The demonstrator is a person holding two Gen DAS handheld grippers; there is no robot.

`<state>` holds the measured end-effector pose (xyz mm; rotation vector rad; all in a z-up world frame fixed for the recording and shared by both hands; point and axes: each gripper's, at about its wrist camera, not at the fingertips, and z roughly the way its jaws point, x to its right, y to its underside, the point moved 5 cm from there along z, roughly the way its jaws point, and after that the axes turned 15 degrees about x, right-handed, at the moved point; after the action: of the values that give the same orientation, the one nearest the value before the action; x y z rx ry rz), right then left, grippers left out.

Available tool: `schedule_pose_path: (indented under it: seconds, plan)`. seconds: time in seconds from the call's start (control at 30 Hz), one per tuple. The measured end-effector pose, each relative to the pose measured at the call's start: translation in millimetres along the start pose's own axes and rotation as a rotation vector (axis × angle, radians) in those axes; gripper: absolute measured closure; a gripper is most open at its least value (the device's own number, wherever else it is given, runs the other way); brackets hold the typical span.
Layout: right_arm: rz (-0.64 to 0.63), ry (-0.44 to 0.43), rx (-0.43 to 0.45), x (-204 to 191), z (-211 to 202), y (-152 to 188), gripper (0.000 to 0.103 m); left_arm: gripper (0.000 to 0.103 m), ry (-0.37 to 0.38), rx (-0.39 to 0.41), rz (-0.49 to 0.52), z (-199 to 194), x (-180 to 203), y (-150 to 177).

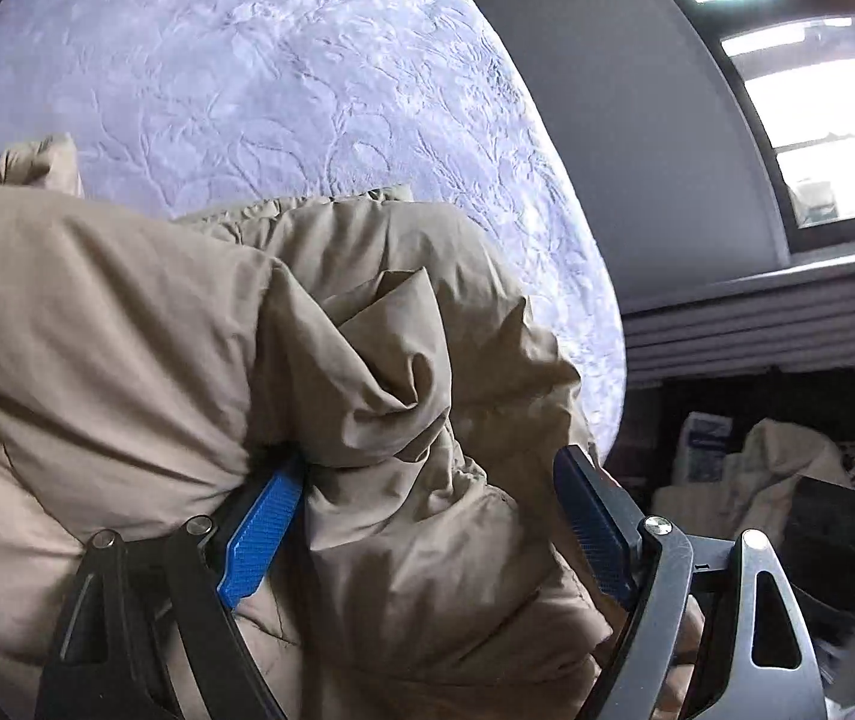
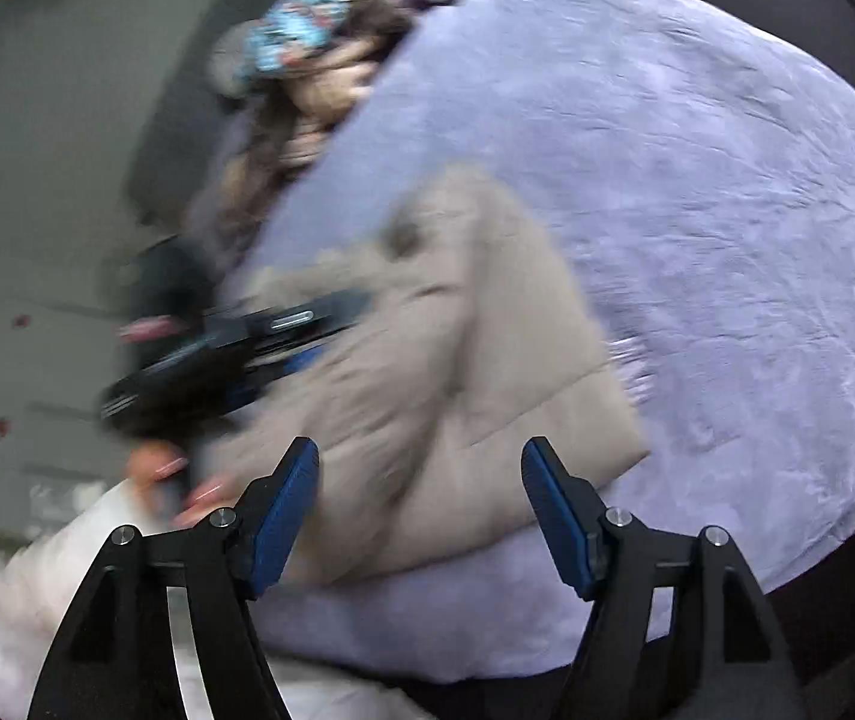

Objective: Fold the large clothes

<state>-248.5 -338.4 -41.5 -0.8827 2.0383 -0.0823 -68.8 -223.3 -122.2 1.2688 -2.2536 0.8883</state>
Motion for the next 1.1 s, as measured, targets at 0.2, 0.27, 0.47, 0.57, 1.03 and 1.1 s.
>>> schedule_pose_path:
  seconds: [0.2, 0.27, 0.47, 0.57, 1.03, 1.1]
  plan:
    - [-0.072, -0.048, -0.109, -49.0, 51.9, 27.4, 0.026, 0.019, -0.054, 0.038, 0.047, 12.6, 8.7, -30.6]
    - [-0.117, 0.085, -0.087, -41.4, 70.9, 29.5, 0.04, 0.019, -0.072, 0.092, 0.057, -7.1, -5.1, -43.6]
    - [-0.312, 0.345, 0.023, -29.5, 76.0, 15.5, 0.091, 0.019, -0.303, 0.338, 0.124, -68.9, -58.6, -73.5]
    - [-0.287, 0.359, 0.022, -19.7, 72.1, 16.9, 0.091, 0.019, -0.371, 0.31, 0.06, -56.4, -100.8, -74.5]
    - [-0.136, 0.529, 0.021, 97.9, 62.8, 16.5, 0.089, 0.019, -0.341, 0.252, 0.245, 57.6, -22.6, -78.9]
    - [-0.1, 0.517, 0.007, 101.3, 62.1, 15.8, 0.089, 0.019, -0.359, 0.247, 0.265, 59.4, -22.8, -76.2]
